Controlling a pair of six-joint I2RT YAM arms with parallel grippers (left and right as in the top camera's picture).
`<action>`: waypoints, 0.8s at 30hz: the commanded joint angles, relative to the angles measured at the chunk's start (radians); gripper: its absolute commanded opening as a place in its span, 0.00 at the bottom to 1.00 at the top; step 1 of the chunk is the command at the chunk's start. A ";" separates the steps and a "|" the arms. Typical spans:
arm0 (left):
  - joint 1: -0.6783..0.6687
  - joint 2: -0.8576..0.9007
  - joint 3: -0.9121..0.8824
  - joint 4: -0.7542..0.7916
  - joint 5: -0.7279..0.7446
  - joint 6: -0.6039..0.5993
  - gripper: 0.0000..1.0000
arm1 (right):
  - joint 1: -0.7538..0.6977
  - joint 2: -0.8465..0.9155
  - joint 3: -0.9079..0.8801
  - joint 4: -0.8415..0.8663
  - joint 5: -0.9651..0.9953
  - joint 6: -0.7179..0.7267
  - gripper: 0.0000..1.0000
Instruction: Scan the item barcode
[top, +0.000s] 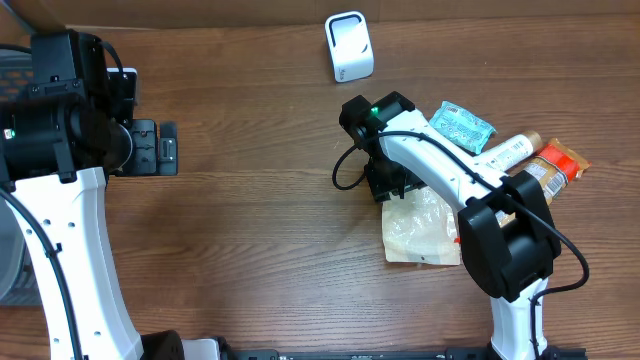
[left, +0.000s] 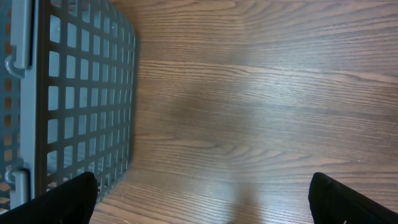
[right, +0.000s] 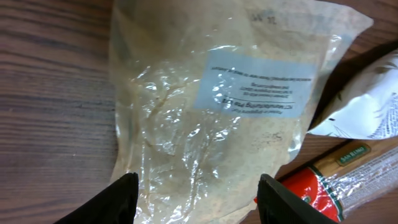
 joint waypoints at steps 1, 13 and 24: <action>0.004 0.005 0.004 0.002 0.004 0.019 1.00 | 0.037 -0.005 0.056 -0.014 0.012 -0.010 0.67; 0.004 0.005 0.004 0.002 0.004 0.019 1.00 | 0.270 0.006 0.071 0.034 0.228 0.039 0.87; 0.004 0.005 0.004 0.002 0.004 0.019 1.00 | 0.397 0.193 0.071 -0.003 0.417 0.056 1.00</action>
